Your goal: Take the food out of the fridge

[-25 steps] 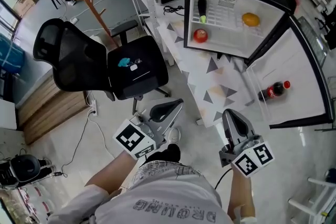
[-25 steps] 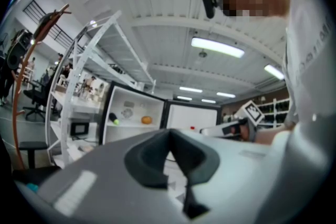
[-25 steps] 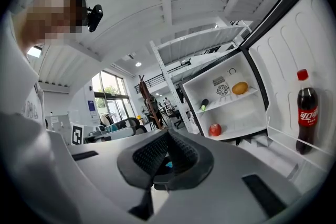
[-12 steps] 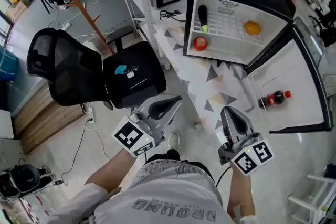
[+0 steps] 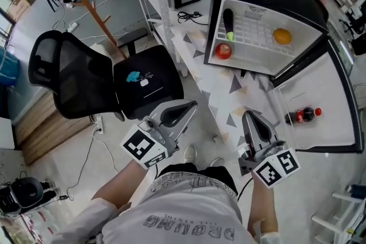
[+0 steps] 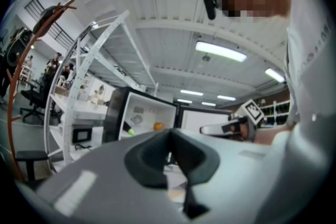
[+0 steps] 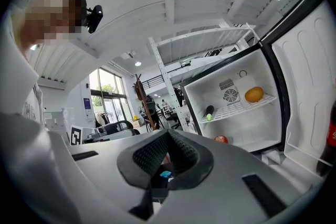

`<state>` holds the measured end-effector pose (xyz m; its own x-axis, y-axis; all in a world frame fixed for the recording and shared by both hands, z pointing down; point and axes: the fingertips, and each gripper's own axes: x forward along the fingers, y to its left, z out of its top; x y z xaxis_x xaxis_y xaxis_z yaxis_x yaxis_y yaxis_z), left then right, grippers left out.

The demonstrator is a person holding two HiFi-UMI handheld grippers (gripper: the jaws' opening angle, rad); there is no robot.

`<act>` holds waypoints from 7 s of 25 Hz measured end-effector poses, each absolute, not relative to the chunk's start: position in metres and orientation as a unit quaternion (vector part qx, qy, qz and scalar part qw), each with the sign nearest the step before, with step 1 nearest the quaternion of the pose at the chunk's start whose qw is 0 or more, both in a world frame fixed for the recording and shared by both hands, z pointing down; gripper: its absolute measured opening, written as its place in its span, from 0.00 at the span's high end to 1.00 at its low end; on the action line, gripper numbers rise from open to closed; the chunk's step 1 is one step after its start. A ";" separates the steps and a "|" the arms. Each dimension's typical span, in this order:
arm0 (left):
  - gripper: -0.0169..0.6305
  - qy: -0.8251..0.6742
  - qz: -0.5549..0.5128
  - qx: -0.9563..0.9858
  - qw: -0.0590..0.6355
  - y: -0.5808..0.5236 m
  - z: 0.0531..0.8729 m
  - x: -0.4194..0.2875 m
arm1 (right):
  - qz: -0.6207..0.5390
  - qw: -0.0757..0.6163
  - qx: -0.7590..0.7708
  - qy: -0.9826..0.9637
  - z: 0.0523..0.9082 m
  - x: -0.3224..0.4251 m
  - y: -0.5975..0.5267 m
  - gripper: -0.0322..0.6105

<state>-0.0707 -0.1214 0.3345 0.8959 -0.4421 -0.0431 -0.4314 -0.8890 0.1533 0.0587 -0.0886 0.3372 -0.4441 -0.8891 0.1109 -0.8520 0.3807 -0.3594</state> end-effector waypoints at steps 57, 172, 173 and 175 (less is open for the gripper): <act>0.96 -0.397 -0.011 0.911 0.108 -0.238 0.374 -0.050 | -0.135 -0.018 -0.492 0.860 0.354 0.117 -0.370 0.91; 0.96 -0.276 0.012 0.960 0.042 -0.158 0.328 0.016 | -0.085 -0.059 -0.604 0.790 0.357 0.195 -0.177 0.78; 0.96 -0.274 0.012 0.961 0.042 -0.157 0.328 0.017 | -0.085 -0.058 -0.604 0.790 0.357 0.196 -0.174 0.78; 0.96 -0.272 0.012 0.961 0.042 -0.156 0.329 0.019 | -0.084 -0.056 -0.603 0.791 0.356 0.197 -0.168 0.78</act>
<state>0.0188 -0.1565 0.3287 0.8514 -0.5225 0.0454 -0.5244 -0.8482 0.0746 0.1966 -0.1681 0.3559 -0.2659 -0.9450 0.1904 -0.9639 0.2581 -0.0653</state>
